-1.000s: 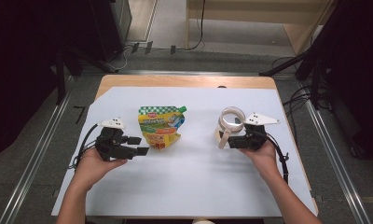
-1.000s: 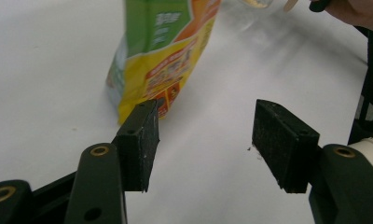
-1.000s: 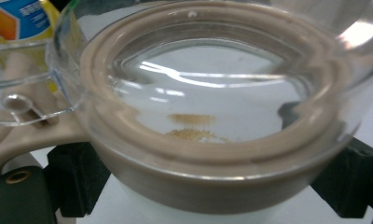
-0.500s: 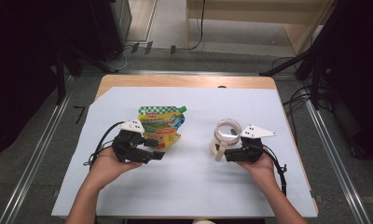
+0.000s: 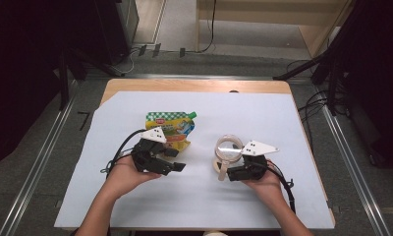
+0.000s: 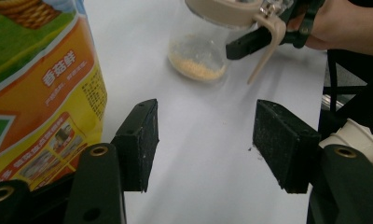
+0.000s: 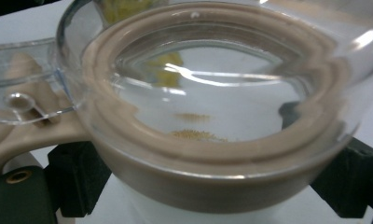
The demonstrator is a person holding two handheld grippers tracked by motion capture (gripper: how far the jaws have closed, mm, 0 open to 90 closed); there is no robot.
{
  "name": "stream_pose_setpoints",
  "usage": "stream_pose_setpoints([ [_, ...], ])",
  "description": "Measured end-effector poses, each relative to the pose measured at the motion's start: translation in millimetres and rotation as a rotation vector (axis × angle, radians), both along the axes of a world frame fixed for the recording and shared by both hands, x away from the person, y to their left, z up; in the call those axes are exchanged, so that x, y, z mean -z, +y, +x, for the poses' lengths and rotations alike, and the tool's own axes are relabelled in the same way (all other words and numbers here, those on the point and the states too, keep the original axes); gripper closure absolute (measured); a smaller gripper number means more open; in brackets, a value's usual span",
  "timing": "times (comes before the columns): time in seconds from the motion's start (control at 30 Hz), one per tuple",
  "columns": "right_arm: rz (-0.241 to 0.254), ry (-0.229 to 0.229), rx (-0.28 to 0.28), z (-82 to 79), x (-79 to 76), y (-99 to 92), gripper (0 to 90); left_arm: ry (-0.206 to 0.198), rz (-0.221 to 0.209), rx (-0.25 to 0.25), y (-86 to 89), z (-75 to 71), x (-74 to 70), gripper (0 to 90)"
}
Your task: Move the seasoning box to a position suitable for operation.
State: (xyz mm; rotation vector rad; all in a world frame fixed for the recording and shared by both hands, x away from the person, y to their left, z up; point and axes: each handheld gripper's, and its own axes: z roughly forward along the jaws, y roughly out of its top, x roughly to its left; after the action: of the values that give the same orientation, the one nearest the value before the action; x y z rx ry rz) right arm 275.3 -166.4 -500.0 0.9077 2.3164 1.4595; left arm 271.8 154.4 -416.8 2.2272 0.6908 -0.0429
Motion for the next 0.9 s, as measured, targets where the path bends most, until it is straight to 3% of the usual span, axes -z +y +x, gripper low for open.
stream_pose_setpoints([
  [0.23, -0.033, -0.013, -0.026, -4.1, 8.1, 9.3, 11.8, -0.002, 0.003, 0.012, -7.3, -1.8, 2.3, 41.8],
  [0.43, -0.029, -0.017, -0.033, -5.2, 10.3, 8.5, 11.5, -0.001, 0.011, 0.021, -14.3, -1.0, 6.4, 42.0],
  [0.6, -0.028, 0.016, -0.036, -4.4, 9.8, 7.5, 10.6, 0.003, 0.014, 0.029, -17.8, -0.2, 9.1, 42.3],
  [0.67, -0.062, 0.005, -0.035, -6.3, 7.8, 7.5, 10.8, 0.000, 0.020, 0.031, -18.6, -0.2, 10.1, 42.3],
  [0.7, -0.102, 0.002, -0.036, -9.1, 6.0, 5.7, 11.9, 0.004, 0.021, 0.031, -19.0, -0.1, 10.6, 42.3],
  [0.73, -0.110, -0.005, -0.037, -11.6, 4.6, 4.1, 12.2, 0.005, 0.022, 0.030, -20.0, -0.4, 11.8, 42.4],
  [0.8, -0.116, -0.007, -0.037, -13.2, 3.1, 1.9, 12.9, 0.006, 0.022, 0.030, -20.4, -0.7, 12.3, 42.6],
  [0.9, -0.086, 0.022, -0.041, -18.5, -3.5, -12.2, 18.8, 0.009, 0.022, 0.037, -22.0, -0.9, 11.9, 44.7],
])
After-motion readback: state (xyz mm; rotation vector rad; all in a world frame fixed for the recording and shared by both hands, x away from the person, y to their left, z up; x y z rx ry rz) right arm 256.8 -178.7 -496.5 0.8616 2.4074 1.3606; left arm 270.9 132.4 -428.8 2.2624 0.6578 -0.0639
